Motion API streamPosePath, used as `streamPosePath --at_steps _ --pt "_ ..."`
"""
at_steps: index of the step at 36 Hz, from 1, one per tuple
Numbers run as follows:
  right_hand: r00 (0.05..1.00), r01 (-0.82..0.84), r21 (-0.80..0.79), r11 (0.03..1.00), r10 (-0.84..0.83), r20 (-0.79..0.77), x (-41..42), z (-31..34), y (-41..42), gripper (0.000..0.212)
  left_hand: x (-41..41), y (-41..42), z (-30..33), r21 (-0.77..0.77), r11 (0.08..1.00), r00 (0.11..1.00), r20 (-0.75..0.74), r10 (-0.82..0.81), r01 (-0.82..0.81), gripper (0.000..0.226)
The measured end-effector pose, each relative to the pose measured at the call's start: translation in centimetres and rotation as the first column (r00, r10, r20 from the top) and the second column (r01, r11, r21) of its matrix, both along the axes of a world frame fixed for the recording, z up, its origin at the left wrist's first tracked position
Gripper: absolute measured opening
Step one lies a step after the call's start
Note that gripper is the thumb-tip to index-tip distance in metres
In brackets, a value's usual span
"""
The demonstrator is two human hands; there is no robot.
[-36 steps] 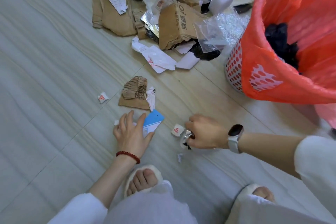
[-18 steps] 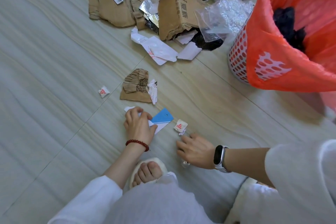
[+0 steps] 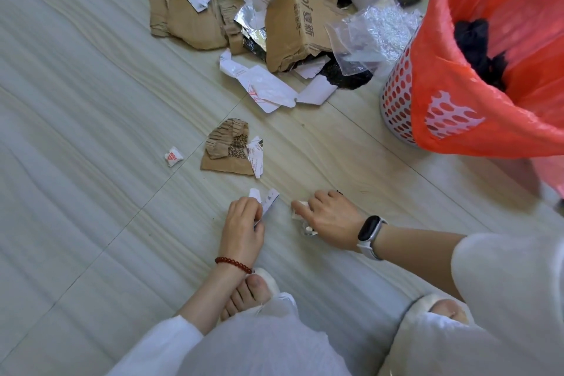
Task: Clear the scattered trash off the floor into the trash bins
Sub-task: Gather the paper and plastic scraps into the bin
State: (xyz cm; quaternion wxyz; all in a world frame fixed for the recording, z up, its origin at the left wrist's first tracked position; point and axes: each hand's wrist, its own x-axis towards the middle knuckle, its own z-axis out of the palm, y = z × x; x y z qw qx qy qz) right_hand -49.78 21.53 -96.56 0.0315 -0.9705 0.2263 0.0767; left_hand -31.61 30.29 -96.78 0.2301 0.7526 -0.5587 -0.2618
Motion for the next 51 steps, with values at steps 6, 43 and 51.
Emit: streamPosePath --at_steps 6,43,51 --pt "0.999 -0.047 0.065 0.997 0.045 0.028 0.1 -0.2 -0.6 0.010 1.2 -1.7 1.5 0.023 0.993 0.992 -0.042 0.121 -0.120 0.024" --pt "0.995 0.039 0.112 0.993 -0.049 0.082 -2.0 -0.5 -2.9 0.070 0.8 -7.9 -0.9 0.123 0.984 0.900 0.400 -0.171 0.132 0.074" --pt "0.997 -0.054 0.038 0.998 0.051 0.060 -1.3 -0.8 -2.5 0.016 0.7 -7.6 -0.4 0.185 0.977 0.941 0.300 -0.157 0.105 0.056"
